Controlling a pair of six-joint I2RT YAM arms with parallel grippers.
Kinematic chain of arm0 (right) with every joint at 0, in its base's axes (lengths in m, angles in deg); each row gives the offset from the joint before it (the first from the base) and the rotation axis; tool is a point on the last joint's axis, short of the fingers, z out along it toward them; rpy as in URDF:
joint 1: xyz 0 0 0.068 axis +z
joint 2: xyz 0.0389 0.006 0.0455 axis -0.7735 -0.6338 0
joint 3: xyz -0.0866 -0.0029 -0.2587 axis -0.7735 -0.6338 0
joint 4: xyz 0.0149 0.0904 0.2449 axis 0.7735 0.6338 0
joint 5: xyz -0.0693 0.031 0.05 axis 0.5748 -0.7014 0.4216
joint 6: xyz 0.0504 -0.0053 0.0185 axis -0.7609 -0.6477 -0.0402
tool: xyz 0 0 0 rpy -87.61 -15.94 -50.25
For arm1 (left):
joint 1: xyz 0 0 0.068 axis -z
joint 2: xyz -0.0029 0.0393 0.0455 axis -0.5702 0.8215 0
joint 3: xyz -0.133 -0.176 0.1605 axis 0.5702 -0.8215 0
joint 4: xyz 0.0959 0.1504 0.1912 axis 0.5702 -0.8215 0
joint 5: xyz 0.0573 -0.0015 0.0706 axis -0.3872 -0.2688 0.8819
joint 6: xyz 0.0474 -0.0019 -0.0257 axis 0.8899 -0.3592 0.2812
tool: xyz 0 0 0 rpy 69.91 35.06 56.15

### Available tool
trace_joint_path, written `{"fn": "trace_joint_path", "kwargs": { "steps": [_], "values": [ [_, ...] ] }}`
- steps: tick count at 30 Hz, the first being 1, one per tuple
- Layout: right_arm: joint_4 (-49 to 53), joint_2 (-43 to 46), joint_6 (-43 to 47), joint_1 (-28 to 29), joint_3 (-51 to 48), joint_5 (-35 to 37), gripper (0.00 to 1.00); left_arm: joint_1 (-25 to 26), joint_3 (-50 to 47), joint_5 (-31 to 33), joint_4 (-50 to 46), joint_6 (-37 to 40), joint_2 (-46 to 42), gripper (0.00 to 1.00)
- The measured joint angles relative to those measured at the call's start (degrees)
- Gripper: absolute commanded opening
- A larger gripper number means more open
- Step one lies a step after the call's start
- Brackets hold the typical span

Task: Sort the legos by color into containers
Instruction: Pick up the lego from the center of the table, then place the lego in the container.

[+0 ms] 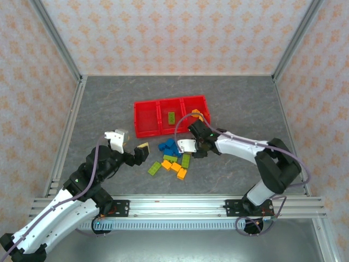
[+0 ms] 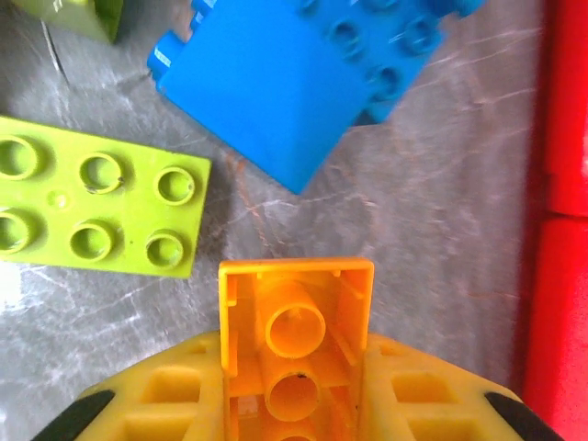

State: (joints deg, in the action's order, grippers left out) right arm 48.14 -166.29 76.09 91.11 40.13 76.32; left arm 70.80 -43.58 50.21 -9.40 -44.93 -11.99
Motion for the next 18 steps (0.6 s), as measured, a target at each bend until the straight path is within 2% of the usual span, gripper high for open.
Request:
{"fn": "trace_joint_path", "kwargs": {
  "steps": [6,9,13,18],
  "values": [
    [-0.76,9.22,-4.04,-1.70,1.79,0.48,0.21,-0.02,0.00,0.50,-0.17,0.00,-0.11,0.99],
    [-3.37,10.91,-6.84,-2.47,2.03,0.24,0.21,0.00,0.00,0.50,-0.17,0.00,-0.37,0.99],
    [-6.82,9.62,-11.04,-5.11,3.67,-0.57,0.22,0.00,0.00,0.48,-0.15,0.00,-0.35,0.99],
    [-9.53,1.27,-18.84,-8.52,11.93,0.46,0.16,0.00,0.00,0.26,-0.15,0.00,-0.39,0.99]
  ]
}}
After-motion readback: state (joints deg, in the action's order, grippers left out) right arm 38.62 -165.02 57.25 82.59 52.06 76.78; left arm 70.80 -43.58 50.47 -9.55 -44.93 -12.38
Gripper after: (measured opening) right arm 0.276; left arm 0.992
